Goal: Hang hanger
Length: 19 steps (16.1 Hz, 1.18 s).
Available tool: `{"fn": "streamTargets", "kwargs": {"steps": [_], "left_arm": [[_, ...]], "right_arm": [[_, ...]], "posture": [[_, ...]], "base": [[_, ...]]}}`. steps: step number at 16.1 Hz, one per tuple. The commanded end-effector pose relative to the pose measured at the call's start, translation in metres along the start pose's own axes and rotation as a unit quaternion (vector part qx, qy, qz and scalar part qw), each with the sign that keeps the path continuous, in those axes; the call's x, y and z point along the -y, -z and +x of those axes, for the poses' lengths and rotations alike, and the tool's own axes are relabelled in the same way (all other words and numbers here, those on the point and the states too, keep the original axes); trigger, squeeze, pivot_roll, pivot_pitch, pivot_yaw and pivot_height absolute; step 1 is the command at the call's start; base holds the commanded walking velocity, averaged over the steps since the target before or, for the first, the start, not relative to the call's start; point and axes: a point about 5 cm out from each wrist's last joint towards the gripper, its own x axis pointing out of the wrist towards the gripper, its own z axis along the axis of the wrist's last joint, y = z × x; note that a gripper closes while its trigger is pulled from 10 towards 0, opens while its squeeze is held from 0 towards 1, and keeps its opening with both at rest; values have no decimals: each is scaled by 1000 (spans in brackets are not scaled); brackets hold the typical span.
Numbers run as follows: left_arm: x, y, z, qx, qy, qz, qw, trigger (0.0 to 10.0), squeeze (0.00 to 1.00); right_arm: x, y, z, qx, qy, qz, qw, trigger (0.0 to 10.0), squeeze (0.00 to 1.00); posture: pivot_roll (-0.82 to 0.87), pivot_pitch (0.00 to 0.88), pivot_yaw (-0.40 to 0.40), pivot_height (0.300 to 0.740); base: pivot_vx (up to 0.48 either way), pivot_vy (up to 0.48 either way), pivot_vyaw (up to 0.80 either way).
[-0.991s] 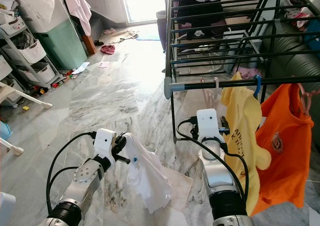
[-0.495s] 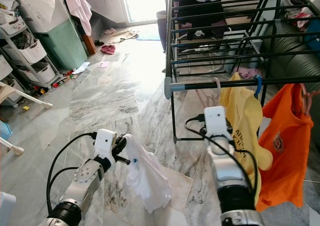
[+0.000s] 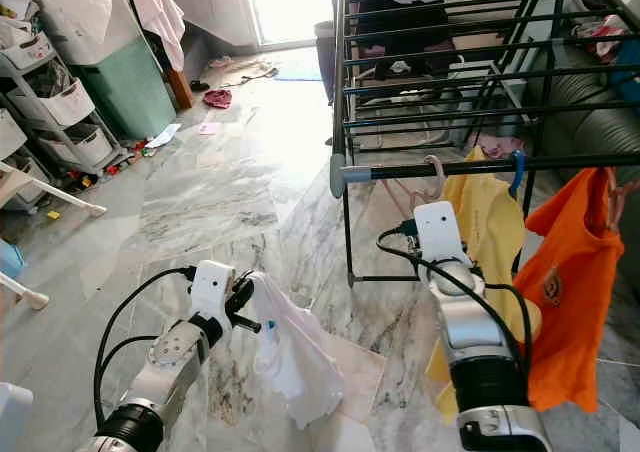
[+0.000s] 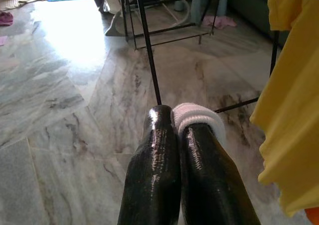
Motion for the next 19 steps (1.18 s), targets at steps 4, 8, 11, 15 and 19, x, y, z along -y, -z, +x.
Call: {"fn": "streamTargets", "kwargs": {"steps": [4,8,11,15,19], "left_arm": [[-5,3,-2,-10,-9,3,1000,10000,0],[-6,4,-2,-15,-9,5,1000,10000,0],[-5,6,-3,-20,-9,4,1000,10000,0],[-4,7,-2,-27,-6,7,1000,10000,0],[-4,7,-2,-30,-5,9,999,10000,0]], "right_arm": [[-4,-6,0,0,-23,-12,1000,10000,1000],[-2,-12,-2,-3,-50,-9,999,10000,0],[1,-10,-5,-7,-57,-2,998,3490,0],[4,-13,-7,-4,-55,6,998,0,0],[4,-10,-7,-11,-59,14,998,0,0]], "posture": [[-257,0,127,740],[-259,0,130,740],[-261,0,131,740],[-263,0,134,740],[-263,0,134,740]], "base": [[0,0,0],[0,0,0],[0,0,0],[0,0,0],[0,0,0]]}}
